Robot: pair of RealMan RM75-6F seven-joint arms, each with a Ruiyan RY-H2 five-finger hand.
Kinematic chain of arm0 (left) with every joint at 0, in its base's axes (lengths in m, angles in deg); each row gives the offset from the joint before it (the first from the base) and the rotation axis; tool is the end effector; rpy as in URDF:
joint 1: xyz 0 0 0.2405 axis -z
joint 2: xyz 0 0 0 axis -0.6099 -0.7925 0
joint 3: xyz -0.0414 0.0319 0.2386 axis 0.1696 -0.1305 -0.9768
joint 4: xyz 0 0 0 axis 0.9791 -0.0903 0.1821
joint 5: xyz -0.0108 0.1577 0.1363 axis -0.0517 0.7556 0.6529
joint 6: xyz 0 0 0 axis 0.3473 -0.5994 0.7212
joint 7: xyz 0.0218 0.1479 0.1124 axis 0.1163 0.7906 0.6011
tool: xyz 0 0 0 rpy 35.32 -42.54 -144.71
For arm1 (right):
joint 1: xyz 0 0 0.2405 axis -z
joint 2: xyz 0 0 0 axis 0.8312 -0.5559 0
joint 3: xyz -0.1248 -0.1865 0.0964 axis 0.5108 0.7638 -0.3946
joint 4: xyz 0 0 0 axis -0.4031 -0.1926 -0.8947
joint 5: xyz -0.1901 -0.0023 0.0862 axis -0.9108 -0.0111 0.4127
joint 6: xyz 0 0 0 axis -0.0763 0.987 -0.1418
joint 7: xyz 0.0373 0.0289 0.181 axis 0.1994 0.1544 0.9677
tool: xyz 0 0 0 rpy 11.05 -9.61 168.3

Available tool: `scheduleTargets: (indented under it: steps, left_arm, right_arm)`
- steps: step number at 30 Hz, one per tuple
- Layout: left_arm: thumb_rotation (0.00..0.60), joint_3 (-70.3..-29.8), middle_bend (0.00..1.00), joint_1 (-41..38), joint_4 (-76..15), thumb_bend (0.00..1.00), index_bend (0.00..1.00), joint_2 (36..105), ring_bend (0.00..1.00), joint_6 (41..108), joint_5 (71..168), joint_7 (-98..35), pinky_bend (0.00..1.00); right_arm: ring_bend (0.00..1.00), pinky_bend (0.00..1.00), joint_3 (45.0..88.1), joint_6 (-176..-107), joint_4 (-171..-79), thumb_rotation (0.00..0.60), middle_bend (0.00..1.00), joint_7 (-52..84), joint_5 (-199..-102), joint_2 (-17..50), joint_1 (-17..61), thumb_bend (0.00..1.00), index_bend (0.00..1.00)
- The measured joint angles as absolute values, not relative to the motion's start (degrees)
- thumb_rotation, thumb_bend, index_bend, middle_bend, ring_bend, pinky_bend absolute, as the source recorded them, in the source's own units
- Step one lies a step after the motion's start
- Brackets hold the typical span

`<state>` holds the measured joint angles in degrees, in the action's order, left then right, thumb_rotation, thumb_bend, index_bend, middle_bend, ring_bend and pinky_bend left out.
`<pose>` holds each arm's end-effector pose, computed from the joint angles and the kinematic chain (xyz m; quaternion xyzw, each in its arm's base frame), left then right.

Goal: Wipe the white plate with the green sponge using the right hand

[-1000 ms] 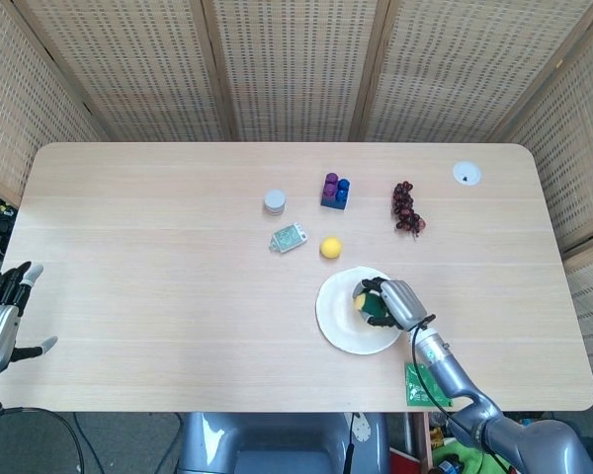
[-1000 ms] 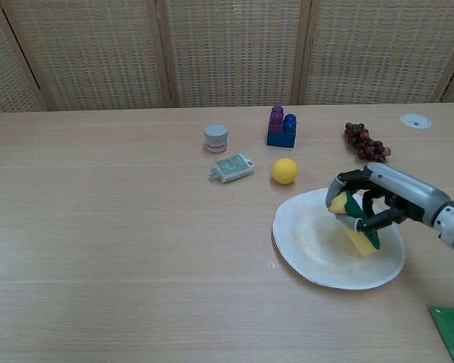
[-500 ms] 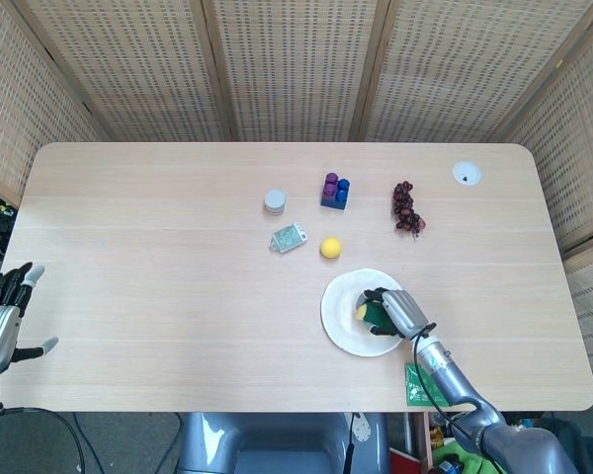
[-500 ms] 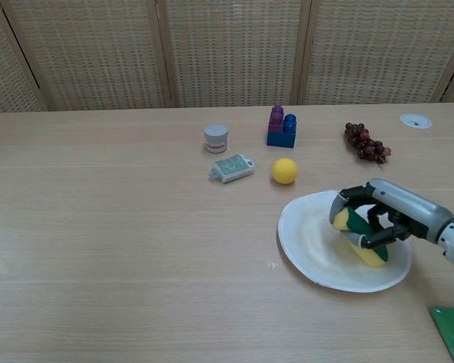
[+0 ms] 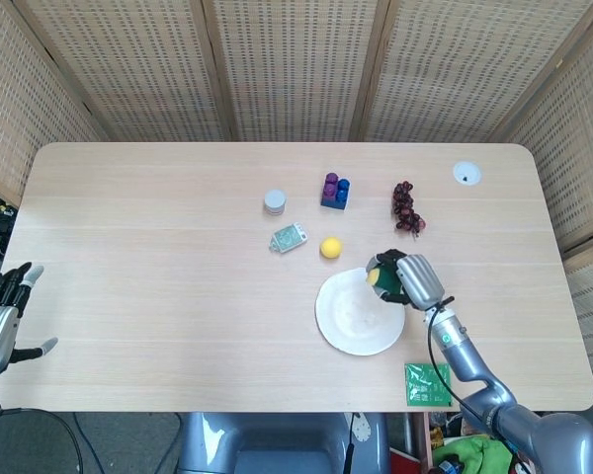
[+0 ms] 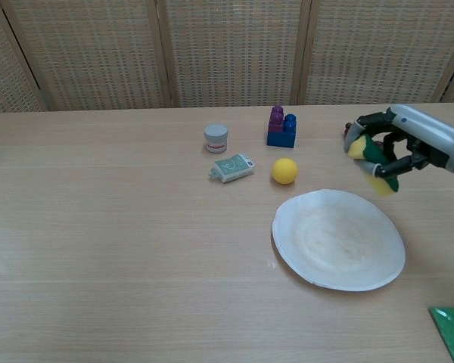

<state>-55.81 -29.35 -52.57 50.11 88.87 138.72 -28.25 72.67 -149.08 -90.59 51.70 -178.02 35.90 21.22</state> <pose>-0.3067 0.2377 0.1466 -0.6118 -0.4074 -0.3373 0.5882 -0.2219 -0.3867 -0.0132 0.6422 -0.4233 0.5309 0.3557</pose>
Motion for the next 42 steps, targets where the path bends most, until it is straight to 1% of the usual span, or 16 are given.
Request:
scheduleTargets:
  steps: [2,3,5,7,8,9,10,11,12,14,17,20,26,30,36,42]
  left_arm:
    - [0.600,-55.9,0.00,-29.4,-52.6,0.00,0.00,50.1,0.00,88.9,138.8,-28.2,0.00]
    - [0.600,-55.9,0.00,-29.4,-52.6,0.00,0.00,50.1,0.00,89.0,138.9,-28.2,0.00]
    - [0.600,-56.0,0.00,-29.4,-52.7,0.00,0.00,50.1,0.00,89.0,139.0,-28.1,0.00]
    - [0.600,-56.0,0.00,-29.4,-52.7,0.00,0.00,50.1,0.00,88.9,139.0,-27.9,0.00]
    - [0.600,-56.0,0.00,-29.4,-52.8,0.00,0.00,50.2,0.00,88.9,139.0,-27.8,0.00]
    - [0.600,-56.1,0.00,-29.4,-52.8,0.00,0.00,50.2,0.00,88.9,139.0,-27.8,0.00]
    - [0.600,-56.1,0.00,-29.4,-52.8,0.00,0.00,50.2,0.00,88.9,139.0,-27.7,0.00]
    - [0.600,-56.1,0.00,-29.4,-52.9,0.00,0.00,50.2,0.00,88.9,139.1,-27.7,0.00]
    - [0.600,-56.1,0.00,-29.5,-52.9,0.00,0.00,50.2,0.00,89.0,139.1,-27.7,0.00]
    - [0.600,-56.1,0.00,-29.5,-52.9,0.00,0.00,50.1,0.00,89.1,139.1,-27.9,0.00]
    - [0.600,-56.1,0.00,-29.5,-52.9,0.00,0.00,50.1,0.00,89.1,139.2,-27.9,0.00]
    - [0.600,-56.2,0.00,-29.5,-52.8,0.00,0.00,50.1,0.00,89.1,139.4,-28.1,0.00]
    - [0.600,-56.5,0.00,-29.8,-53.0,0.00,0.00,49.9,0.00,89.8,140.4,-28.4,0.00]
    - [0.600,-56.7,0.00,-30.5,-53.2,0.00,0.00,49.6,0.00,91.5,141.5,-28.9,0.00]
    - [0.600,-56.9,0.00,-31.7,-53.6,0.00,0.00,49.2,0.00,93.8,142.5,-28.9,0.00]
    - [0.600,-57.0,0.00,-32.8,-54.2,0.00,0.00,48.8,0.00,95.8,143.1,-28.5,0.00]
  right_arm:
    - [0.40,0.60,72.5,-147.3,-90.6,0.600,0.52,48.6,-177.3,35.0,21.2,0.42,0.48]
    - [0.39,0.56,72.5,-145.8,-90.3,0.600,0.49,46.6,-176.7,34.5,21.2,0.42,0.47]
    - [0.34,0.48,72.6,-143.2,-89.8,0.600,0.40,43.8,-175.7,34.0,21.2,0.39,0.40]
    - [0.23,0.35,72.9,-139.9,-89.6,0.600,0.27,41.9,-174.8,33.5,21.4,0.31,0.24]
    - [0.18,0.32,73.0,-138.4,-89.6,0.600,0.22,41.3,-174.4,33.3,21.4,0.28,0.19]
    - [0.11,0.27,73.2,-136.4,-89.9,0.600,0.15,40.4,-173.9,32.9,21.5,0.24,0.13]
    - [0.05,0.22,73.2,-135.2,-90.3,0.600,0.08,39.6,-173.4,32.7,21.5,0.19,0.08]
    - [0.02,0.18,73.3,-134.3,-90.9,0.600,0.03,38.8,-173.0,32.4,21.5,0.16,0.04]
    - [0.00,0.16,73.2,-133.4,-91.8,0.600,0.01,37.8,-172.4,32.0,21.5,0.14,0.02]
    - [0.00,0.11,73.0,-132.6,-93.8,0.600,0.00,36.7,-171.7,31.3,21.5,0.10,0.00]
    - [0.00,0.07,72.6,-132.7,-98.1,0.600,0.00,35.2,-171.2,29.5,21.7,0.07,0.00]
    - [0.00,0.04,72.4,-134.5,-103.6,0.600,0.00,33.4,-171.3,26.7,22.3,0.06,0.00]
    - [0.00,0.00,72.8,-142.2,-116.0,0.600,0.00,29.9,-172.5,19.3,26.0,0.02,0.00]
    - [0.00,0.00,74.4,-150.2,-121.6,0.600,0.00,27.7,-174.5,14.7,30.7,0.00,0.00]
    - [0.00,0.00,77.2,-161.1,-123.4,0.600,0.00,25.5,-178.1,11.9,38.2,0.00,0.00]
    - [0.00,0.00,78.4,-166.5,-122.2,0.600,0.00,21.4,-179.2,12.4,43.0,0.00,0.00]
